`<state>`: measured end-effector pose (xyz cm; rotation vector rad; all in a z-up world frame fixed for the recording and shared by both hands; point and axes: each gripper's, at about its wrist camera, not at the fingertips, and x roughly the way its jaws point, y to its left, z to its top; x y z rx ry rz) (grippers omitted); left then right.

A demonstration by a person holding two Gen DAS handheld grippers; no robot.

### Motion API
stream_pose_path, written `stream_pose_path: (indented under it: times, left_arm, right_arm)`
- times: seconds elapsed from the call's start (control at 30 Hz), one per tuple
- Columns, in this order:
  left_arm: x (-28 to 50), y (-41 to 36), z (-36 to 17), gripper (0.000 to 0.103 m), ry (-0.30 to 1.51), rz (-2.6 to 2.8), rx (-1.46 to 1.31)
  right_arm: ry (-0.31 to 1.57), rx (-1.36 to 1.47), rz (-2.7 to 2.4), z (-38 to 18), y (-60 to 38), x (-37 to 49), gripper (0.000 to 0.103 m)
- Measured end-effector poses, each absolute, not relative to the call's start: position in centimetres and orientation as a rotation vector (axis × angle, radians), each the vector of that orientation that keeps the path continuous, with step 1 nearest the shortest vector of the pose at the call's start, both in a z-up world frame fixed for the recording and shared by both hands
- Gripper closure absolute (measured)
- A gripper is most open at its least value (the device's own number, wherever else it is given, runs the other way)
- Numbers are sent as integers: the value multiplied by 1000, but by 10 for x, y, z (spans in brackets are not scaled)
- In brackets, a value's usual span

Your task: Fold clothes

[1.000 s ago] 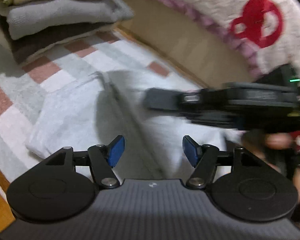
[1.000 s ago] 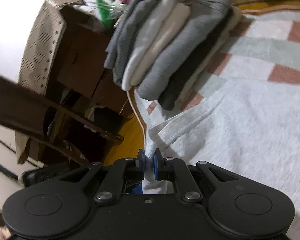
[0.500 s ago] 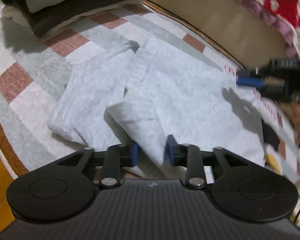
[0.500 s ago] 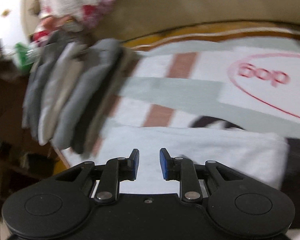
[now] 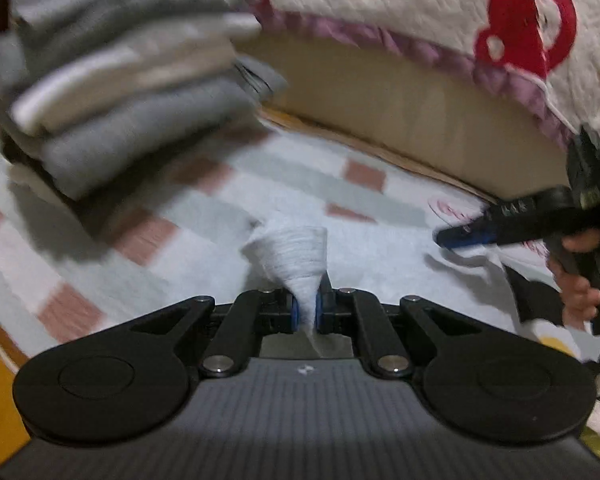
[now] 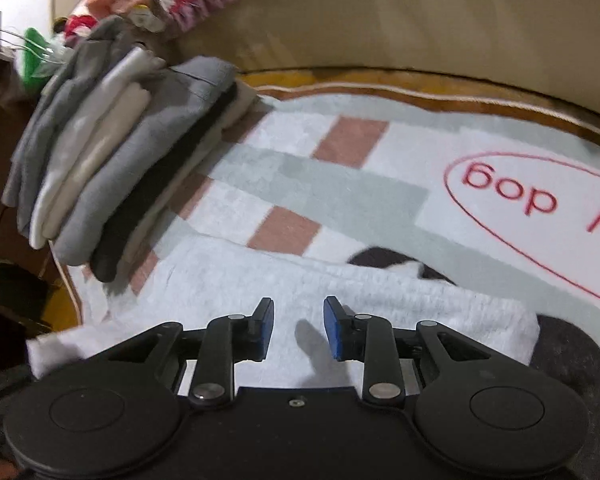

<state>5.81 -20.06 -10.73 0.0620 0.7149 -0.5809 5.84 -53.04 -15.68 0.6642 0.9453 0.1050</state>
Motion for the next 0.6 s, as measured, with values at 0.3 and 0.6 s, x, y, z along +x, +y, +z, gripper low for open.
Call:
stream_pose_path:
  times: [0.3,0.6]
  left_arm:
    - [71,-167,-169,93,900,-459,-60]
    - [62,-155,-160,76,837,-317,90]
  right_arm:
    - [912,603,98,-149,-527,58,70]
    - [914,645,58,-150,-541,56,70]
